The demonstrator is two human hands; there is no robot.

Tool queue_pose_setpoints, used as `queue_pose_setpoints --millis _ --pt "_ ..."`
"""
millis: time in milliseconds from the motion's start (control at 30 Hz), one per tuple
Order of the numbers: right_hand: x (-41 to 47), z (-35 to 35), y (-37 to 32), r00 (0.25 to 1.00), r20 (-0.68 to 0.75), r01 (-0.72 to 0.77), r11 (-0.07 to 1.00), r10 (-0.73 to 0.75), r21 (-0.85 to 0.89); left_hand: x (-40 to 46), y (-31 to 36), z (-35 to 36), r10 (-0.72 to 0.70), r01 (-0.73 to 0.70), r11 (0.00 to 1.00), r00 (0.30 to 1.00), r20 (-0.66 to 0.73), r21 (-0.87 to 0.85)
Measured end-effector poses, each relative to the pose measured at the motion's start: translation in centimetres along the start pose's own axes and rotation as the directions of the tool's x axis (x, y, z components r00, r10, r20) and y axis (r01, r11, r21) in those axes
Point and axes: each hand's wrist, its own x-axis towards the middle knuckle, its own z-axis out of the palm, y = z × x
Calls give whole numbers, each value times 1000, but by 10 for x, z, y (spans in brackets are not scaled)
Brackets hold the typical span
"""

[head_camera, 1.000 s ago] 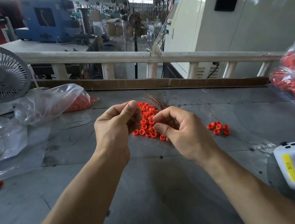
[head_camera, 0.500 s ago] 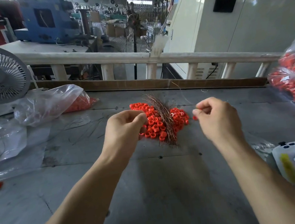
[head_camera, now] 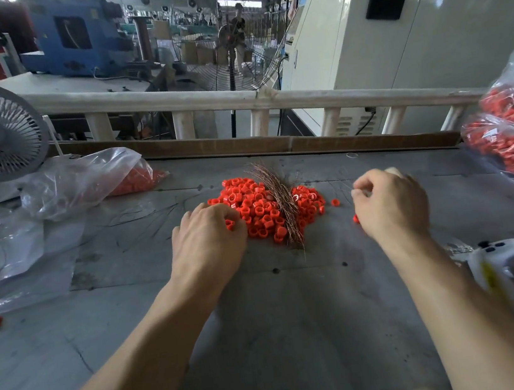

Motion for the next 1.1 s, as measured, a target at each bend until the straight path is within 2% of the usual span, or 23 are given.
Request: queue_pose_setpoints --millis 67,100,167,233,367,467,667,800,900,1100 --pt "-3 7 -9 991 54 118 992 -121 45 1 -1 2 8 -8 999 1000 11 44" --pt "-4 12 -13 982 117 145 989 -145 14 1 -1 3 9 -9 998 1000 13 59" --pt "-6 20 -17 961 240 160 983 -134 -90 1 -1 4 7 -8 998 1000 14 67" --pt "-6 23 -18 948 302 147 978 -97 -145 1 -2 4 5 -6 998 1000 15 64" --pt "-10 21 -24 948 307 132 984 -90 -121 1 -1 4 20 -21 998 999 25 56" --pt "-13 16 -30 952 291 107 994 -93 -34 1 0 4 37 -40 998 998 56 47" --pt "-24 11 -40 924 332 131 973 -190 191 -1 1 4 68 -68 998 995 69 0" --pt "-27 9 -43 934 285 128 947 -215 295 -2 2 3 70 -68 997 996 63 -26" --pt "-22 3 -40 944 255 128 946 -208 296 -1 2 3 73 -72 997 995 65 -21" --pt "-16 -5 -30 879 448 54 966 -167 253 -2 2 3 71 -71 997 997 19 -1"
